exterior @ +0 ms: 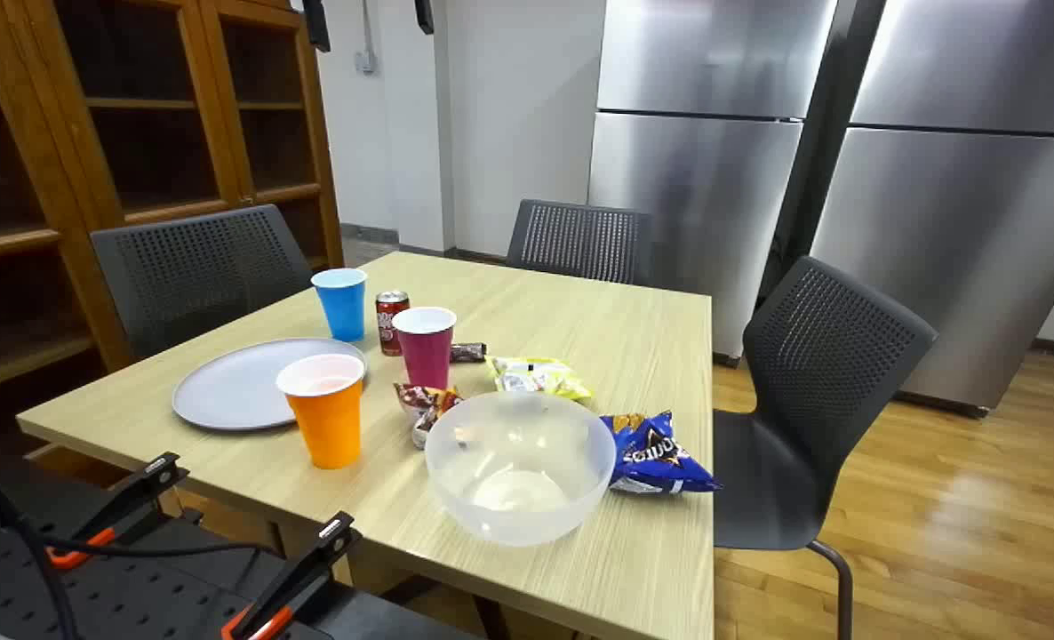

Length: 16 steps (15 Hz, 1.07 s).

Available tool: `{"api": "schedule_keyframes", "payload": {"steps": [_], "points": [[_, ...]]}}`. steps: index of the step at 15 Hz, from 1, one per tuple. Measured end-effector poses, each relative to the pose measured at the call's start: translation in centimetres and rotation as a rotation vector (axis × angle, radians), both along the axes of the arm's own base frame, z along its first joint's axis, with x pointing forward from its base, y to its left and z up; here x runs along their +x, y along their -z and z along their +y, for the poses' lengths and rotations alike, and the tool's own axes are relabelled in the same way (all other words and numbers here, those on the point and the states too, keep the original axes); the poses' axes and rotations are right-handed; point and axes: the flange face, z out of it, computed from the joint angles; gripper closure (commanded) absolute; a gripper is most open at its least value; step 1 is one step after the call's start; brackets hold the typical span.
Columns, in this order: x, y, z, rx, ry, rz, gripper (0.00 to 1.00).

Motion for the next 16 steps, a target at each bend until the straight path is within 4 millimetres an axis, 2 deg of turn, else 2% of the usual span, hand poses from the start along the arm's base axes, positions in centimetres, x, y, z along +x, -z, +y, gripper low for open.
{"api": "schedule_keyframes", "payload": {"steps": [5, 16], "points": [[0.2, 0.6, 0.0, -0.002, 0.005, 0.014, 0.0], [2.2, 6.3, 0.4, -0.001, 0.014, 0.134, 0.0]]}}
